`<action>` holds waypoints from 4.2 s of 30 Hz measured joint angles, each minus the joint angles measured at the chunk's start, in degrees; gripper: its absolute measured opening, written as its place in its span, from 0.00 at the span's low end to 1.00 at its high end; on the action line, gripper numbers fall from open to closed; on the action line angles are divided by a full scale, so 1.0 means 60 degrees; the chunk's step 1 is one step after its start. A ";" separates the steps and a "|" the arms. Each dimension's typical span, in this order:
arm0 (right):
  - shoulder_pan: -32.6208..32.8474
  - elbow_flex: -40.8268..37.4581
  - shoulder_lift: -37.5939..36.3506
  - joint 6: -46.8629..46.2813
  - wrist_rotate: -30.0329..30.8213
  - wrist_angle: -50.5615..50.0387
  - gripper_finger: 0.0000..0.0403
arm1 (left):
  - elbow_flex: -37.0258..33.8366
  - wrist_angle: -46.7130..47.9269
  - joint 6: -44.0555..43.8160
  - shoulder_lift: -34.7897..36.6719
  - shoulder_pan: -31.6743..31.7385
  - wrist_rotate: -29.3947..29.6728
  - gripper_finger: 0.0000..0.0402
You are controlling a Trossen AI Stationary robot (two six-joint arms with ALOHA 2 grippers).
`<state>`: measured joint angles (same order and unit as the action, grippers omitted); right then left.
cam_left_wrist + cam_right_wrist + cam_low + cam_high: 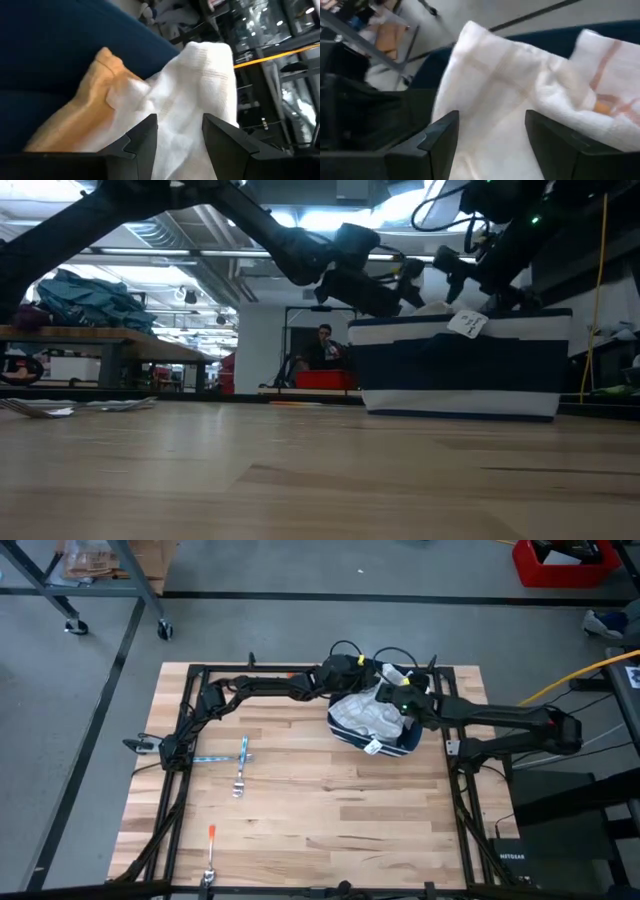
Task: Fold towel
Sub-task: Put the stacked and folded towels into the blue laundry bin
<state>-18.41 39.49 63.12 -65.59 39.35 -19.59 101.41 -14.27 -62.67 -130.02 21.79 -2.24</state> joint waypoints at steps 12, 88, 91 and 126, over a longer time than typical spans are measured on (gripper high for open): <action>0.0003 -0.0011 -0.0121 0.0009 -0.0408 -0.0148 0.58 | -0.0008 -0.0543 0.0294 0.0431 0.0382 -0.0608 0.37; -0.0120 0.0003 0.5515 0.2513 -0.1015 0.7442 0.58 | 0.0007 -0.6847 0.2536 0.1989 -0.3787 -0.6529 0.37; -0.0120 0.0025 0.6140 0.2530 -0.0986 0.7670 0.58 | 0.0007 -0.6862 0.2595 0.1989 -0.3854 -0.6529 0.37; 0.0666 -0.0011 0.4811 0.2009 -0.4710 0.8054 0.58 | 0.0007 -0.6938 0.2478 0.1989 -0.3875 -0.6518 0.37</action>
<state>-14.42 39.42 91.98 -53.54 11.09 28.74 101.45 -55.90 -47.80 -118.08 -1.45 -41.34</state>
